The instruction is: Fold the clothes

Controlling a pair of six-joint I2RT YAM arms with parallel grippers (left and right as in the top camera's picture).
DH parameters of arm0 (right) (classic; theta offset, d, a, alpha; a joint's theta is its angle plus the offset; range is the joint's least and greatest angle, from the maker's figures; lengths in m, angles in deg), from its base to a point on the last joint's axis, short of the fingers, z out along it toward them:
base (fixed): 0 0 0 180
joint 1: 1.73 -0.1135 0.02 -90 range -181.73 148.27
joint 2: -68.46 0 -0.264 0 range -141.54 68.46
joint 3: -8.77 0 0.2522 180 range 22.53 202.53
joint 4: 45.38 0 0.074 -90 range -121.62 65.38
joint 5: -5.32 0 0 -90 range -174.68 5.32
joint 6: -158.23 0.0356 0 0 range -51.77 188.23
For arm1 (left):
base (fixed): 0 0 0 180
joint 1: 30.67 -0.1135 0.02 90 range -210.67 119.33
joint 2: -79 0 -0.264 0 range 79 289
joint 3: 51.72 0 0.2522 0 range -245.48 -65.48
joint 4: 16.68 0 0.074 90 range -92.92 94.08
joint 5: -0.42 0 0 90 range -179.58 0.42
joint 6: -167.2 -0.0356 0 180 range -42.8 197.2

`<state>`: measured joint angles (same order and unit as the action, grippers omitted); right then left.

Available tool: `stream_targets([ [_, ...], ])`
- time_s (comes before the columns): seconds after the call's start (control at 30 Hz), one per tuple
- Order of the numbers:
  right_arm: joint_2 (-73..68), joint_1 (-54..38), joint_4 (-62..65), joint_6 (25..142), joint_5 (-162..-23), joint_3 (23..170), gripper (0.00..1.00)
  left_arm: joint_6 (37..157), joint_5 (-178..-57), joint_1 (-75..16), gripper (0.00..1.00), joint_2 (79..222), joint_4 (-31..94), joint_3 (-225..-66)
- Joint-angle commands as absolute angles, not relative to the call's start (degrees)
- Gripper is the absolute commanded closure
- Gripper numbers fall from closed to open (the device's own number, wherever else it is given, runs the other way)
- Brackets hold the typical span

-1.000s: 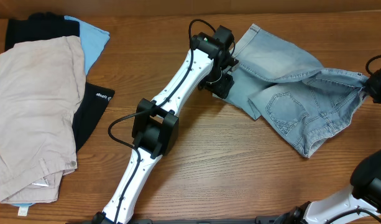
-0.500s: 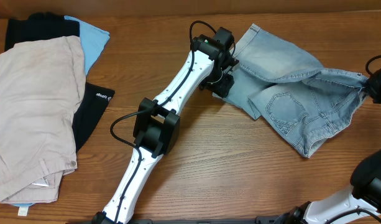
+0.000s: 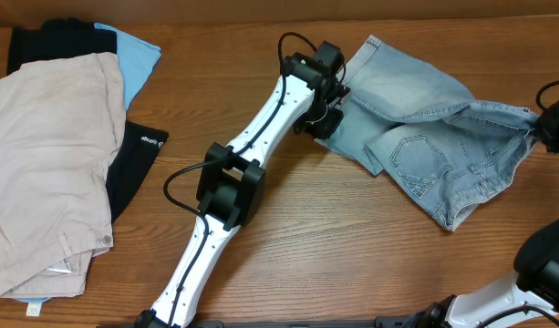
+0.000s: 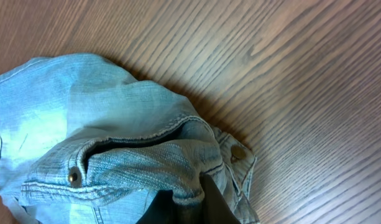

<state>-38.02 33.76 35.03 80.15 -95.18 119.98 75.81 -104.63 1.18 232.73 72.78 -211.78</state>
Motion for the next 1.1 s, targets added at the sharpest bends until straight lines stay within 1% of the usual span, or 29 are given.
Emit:
stream_targets([
  [0.0,-38.2,33.6,35.4,79.7,-96.3,121.2,0.96,76.1,-99.8,-2.2,0.96,232.5,77.2,-212.0],
  [0.17,-38.2,32.7,36.3,78.2,-101.2,121.2,0.96,76.1,-91.7,-10.5,0.96,231.1,85.4,-212.0],
  [0.3,-38.2,30.9,37.1,78.2,-101.4,121.2,0.96,75.1,-85.4,-18.2,0.96,231.1,88.2,-212.0],
  [0.4,-38.2,28.9,38.7,77.9,-101.3,121.2,0.96,68.1,-82.8,-23.1,0.96,231.0,87.8,-212.0],
  [0.43,-38.2,27.3,40.1,77.1,-101.3,121.2,0.96,62.9,-80.5,-25.5,0.96,231.0,87.7,-212.5],
  [0.53,-38.2,24.3,42.6,76.9,-101.3,121.2,0.96,59.0,-77.1,-27.8,0.96,230.7,87.4,-213.5],
  [0.7,-38.2,18.7,44.2,77.0,-100.8,121.2,0.96,55.9,-76.9,-28.9,0.95,230.1,86.0,-215.8],
  [0.73,-38.2,17.9,43.3,77.1,-99.9,121.2,0.96,56.0,-77.0,-28.9,0.91,230.0,85.5,-216.3],
  [0.77,-38.2,17.4,42.2,77.7,-98.6,121.2,0.95,56.6,-77.4,-28.8,0.78,230.0,85.3,-216.7],
  [0.83,-38.2,17.1,39.5,79.4,-95.8,121.2,0.95,57.7,-80.9,-28.6,0.37,230.0,85.8,-217.8],
  [0.87,-38.2,17.1,38.0,79.4,-94.9,121.2,0.95,57.7,-83.5,-28.4,0.23,230.0,86.7,-218.6],
  [0.93,-38.2,17.7,34.6,79.4,-92.6,121.2,0.92,57.5,-85.6,-28.3,0.20,230.0,90.0,-222.1],
  [1.07,-38.7,18.5,31.8,79.3,-89.3,121.2,0.88,57.5,-88.3,-28.0,0.20,228.2,92.8,-228.9],
])
